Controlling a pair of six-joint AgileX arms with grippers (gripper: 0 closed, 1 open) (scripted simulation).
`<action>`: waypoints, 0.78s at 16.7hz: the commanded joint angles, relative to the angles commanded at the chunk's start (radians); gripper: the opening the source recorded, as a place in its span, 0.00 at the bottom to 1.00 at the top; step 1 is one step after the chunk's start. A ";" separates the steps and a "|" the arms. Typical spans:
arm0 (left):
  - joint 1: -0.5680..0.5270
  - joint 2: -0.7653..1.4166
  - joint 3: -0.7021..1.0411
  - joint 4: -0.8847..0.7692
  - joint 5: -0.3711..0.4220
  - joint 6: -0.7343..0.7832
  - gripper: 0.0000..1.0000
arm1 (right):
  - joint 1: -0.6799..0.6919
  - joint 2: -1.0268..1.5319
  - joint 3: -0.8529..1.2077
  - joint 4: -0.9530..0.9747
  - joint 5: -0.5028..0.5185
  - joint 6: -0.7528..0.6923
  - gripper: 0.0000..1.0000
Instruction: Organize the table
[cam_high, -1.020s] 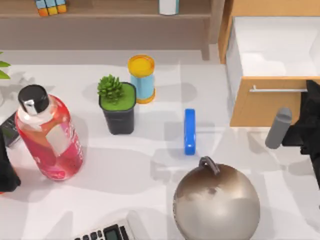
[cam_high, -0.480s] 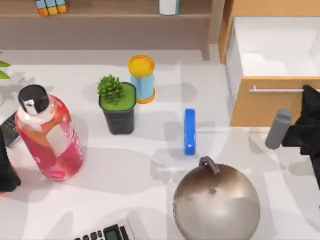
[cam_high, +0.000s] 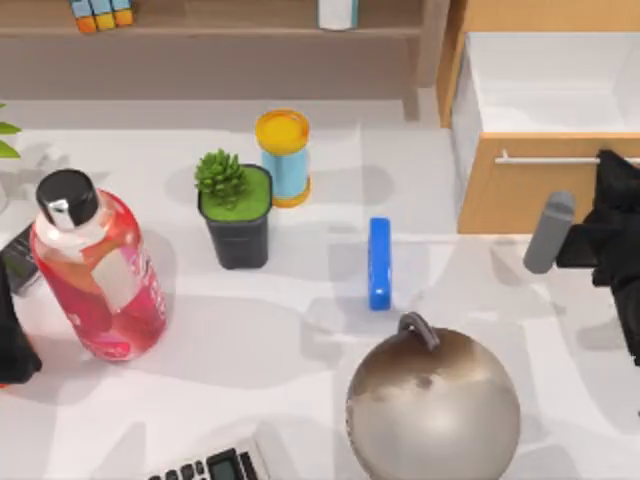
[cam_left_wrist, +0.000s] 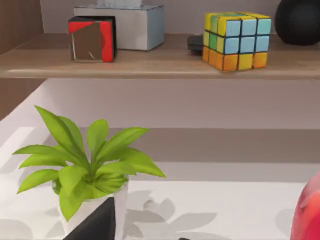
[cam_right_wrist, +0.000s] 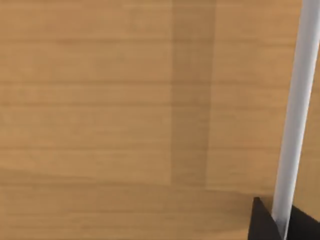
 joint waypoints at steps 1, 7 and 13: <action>0.000 0.000 0.000 0.000 0.000 0.000 1.00 | -0.005 0.006 0.018 -0.015 -0.006 0.000 0.00; 0.000 0.000 0.000 0.000 0.000 0.000 1.00 | -0.040 0.044 0.142 -0.099 -0.041 -0.001 0.00; 0.000 0.000 0.000 0.000 0.000 0.000 1.00 | -0.046 0.069 0.177 -0.131 -0.044 0.001 0.00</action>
